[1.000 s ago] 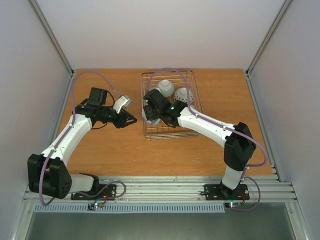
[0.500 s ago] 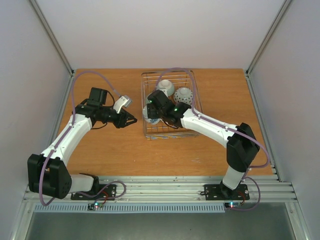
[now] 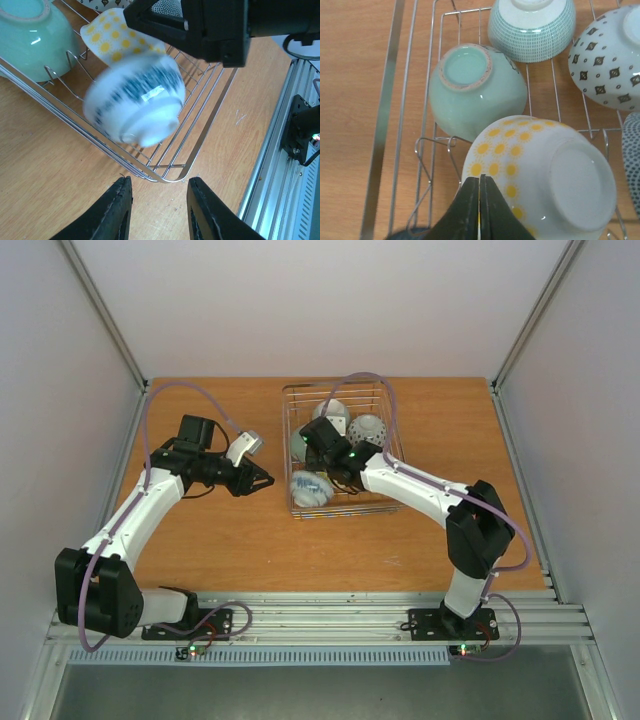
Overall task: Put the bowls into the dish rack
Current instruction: Place the bowl in the dish rack.
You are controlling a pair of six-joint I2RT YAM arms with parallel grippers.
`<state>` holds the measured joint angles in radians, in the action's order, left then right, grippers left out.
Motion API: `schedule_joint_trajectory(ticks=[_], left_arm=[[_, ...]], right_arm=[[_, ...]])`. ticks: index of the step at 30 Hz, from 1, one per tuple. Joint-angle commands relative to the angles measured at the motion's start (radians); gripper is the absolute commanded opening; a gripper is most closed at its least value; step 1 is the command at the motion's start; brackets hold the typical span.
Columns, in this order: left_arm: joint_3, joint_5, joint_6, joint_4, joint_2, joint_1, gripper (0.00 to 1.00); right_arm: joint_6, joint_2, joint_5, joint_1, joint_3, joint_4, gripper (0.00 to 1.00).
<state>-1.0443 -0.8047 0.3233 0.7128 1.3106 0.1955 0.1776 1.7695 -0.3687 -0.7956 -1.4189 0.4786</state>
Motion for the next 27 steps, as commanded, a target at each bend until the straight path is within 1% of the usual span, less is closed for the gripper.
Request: schedule_joint_trajectory(ticks=[1, 6, 9, 11, 14, 15, 17, 20, 23, 27], left_arm=[[0.012, -0.017, 0.014, -0.028, -0.009, -0.008, 0.31], [0.012, -0.017, 0.014, -0.029, -0.010, -0.008, 0.31], [0.012, -0.016, 0.013, -0.029, -0.009, -0.008, 0.31], [0.013, -0.017, 0.013, -0.029, -0.010, -0.009, 0.31], [0.012, -0.018, 0.014, -0.030, -0.007, -0.008, 0.31], [0.012, -0.019, 0.013, -0.029, -0.007, -0.008, 0.31], [0.012, -0.020, 0.013, -0.030, -0.006, -0.008, 0.31], [0.012, -0.023, 0.013, -0.026, -0.003, -0.008, 0.31], [0.009, -0.025, 0.014, -0.024, 0.006, -0.008, 0.31], [0.006, -0.025, 0.014, -0.020, 0.012, -0.008, 0.31]], right_arm=[[0.016, 0.031, -0.031, 0.004, -0.033, -0.001, 0.01], [0.003, 0.021, -0.034, 0.003, -0.019, -0.011, 0.01], [-0.046, -0.014, -0.017, -0.003, 0.011, -0.043, 0.03], [-0.109, -0.038, 0.010, -0.008, 0.022, -0.061, 0.10], [-0.204, -0.069, 0.027, -0.013, 0.006, -0.012, 0.33], [-0.223, -0.076, 0.028, -0.013, -0.004, 0.015, 0.38], [-0.253, -0.095, 0.033, -0.013, -0.028, 0.084, 0.42], [-0.276, -0.140, 0.074, -0.013, -0.033, 0.155, 0.45], [-0.286, -0.179, 0.125, -0.013, -0.029, 0.221, 0.46], [-0.333, -0.233, 0.225, -0.013, 0.021, 0.243, 0.48]])
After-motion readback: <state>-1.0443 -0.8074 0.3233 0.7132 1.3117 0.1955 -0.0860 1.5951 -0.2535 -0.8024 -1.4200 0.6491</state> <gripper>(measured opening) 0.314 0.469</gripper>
